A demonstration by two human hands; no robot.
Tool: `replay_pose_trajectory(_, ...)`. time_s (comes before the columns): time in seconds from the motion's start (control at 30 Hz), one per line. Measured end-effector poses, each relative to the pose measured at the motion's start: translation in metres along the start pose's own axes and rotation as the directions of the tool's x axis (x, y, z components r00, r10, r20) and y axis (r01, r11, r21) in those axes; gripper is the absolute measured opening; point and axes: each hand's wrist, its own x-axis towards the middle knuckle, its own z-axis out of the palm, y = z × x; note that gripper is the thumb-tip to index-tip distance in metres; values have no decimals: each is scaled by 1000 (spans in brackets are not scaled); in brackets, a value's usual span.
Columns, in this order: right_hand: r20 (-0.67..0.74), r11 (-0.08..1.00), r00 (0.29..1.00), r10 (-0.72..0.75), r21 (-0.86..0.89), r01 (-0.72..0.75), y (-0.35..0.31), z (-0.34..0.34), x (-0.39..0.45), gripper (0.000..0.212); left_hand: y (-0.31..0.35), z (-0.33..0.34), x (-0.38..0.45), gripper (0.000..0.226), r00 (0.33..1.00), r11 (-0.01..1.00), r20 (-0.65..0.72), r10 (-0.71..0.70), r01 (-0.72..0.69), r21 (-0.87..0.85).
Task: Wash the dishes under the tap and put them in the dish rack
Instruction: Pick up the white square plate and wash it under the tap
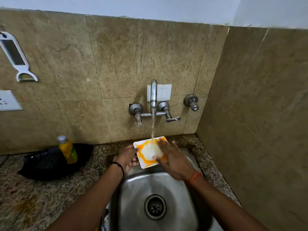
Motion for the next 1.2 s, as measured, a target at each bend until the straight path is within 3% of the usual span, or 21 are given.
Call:
replay_pose_trajectory(0.1,138,992,986,-98,-70,109,-8,18,-4,70,-7,0,0,19,1000,999,-15,-13,12,-40)
replay_pose_trajectory(0.2,70,969,993,93,-234,-75,-2,11,-1,88,-13,0,-2,21,998,995,-40,-42,38,-94)
replay_pose_trajectory(0.23,74,968,994,83,-242,-63,-6,14,-2,94,-15,0,-2,21,998,994,-52,-45,40,-103)
replay_pose_trajectory(0.3,139,986,989,-43,-152,64,-19,28,-9,94,-18,1,-3,21,996,994,-73,-47,39,-103)
replay_pose_trajectory(0.37,159,995,985,-65,-61,75,-22,33,-11,84,-19,1,-4,20,997,993,-74,-36,27,-115)
replay_pose_trajectory(0.43,82,991,994,77,-116,-67,-11,26,-6,77,-21,3,-4,18,998,987,-57,-36,27,-158)
replay_pose_trajectory(0.5,104,977,978,182,-131,-167,-12,24,-3,81,-23,8,-6,18,998,987,-39,-43,37,-155)
replay_pose_trajectory(0.63,145,992,988,-48,119,31,-36,38,0,73,-26,15,-5,21,996,986,-73,-57,45,-162)
replay_pose_trajectory(0.7,128,998,990,51,21,-54,-19,30,9,65,-26,12,-4,19,995,983,-84,-50,34,-178)
replay_pose_trajectory(0.77,125,966,964,233,-144,-215,-5,21,15,70,-25,9,-4,16,996,984,-68,-60,47,-174)
replay_pose_trajectory(0.8,139,961,959,249,-163,-225,-6,22,16,72,-24,9,-4,16,996,984,-64,-58,46,-170)
replay_pose_trajectory(0.93,207,997,977,-45,64,33,-28,36,12,60,-22,7,-2,17,997,991,-77,-30,19,-135)
replay_pose_trajectory(0.97,183,997,982,-46,65,34,-24,32,14,58,-22,5,-2,18,997,990,-68,-27,18,-139)
replay_pose_trajectory(1.1,114,972,978,177,-175,-155,-4,20,18,67,-21,3,-3,16,999,990,-32,-36,32,-139)
replay_pose_trajectory(1.2,159,1000,987,-21,3,21,-24,37,7,67,-23,3,-1,19,999,989,-39,-29,23,-144)
